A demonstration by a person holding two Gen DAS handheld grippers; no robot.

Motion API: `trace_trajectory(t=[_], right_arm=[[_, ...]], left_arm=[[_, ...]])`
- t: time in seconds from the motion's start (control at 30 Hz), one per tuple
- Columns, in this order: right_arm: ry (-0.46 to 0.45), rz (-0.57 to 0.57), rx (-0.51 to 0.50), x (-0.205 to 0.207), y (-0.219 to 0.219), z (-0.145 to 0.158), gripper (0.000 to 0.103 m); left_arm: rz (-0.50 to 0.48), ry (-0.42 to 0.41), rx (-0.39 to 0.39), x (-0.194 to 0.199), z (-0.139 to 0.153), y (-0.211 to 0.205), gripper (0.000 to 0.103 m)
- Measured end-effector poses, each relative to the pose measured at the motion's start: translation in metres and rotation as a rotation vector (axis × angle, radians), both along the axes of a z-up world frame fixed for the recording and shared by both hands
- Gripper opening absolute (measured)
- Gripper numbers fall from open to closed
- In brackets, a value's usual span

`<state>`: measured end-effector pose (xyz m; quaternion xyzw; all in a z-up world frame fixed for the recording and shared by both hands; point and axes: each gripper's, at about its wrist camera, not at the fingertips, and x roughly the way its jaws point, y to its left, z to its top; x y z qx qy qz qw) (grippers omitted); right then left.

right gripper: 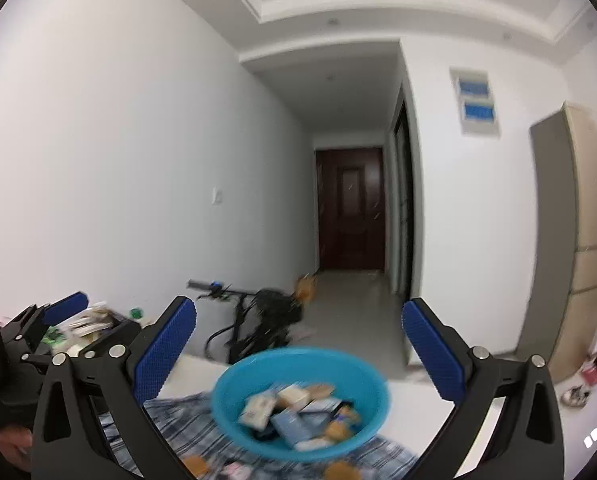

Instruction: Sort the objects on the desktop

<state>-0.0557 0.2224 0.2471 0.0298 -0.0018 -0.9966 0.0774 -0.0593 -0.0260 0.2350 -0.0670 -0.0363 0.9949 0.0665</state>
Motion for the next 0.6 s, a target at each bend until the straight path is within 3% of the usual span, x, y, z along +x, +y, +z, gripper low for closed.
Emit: trace_trajectory(t=[0.27, 0.43, 0.6], right_arm=[[-0.010, -0.027, 0.028, -0.003, 0.001, -0.009, 0.103], [-0.048, -0.063, 0.094, -0.029, 0.001, -0.021, 0.103], [-0.101, -0.088, 0.159, -0.054, -0.003, -0.043, 0.103]], left_arm=[[0.017, -0.066, 0.019, -0.030, -0.009, -0.005, 0.103], [0.039, -0.076, 0.000, -0.049, -0.017, -0.001, 0.103], [0.028, -0.153, -0.010, -0.073, -0.039, 0.001, 0.103]])
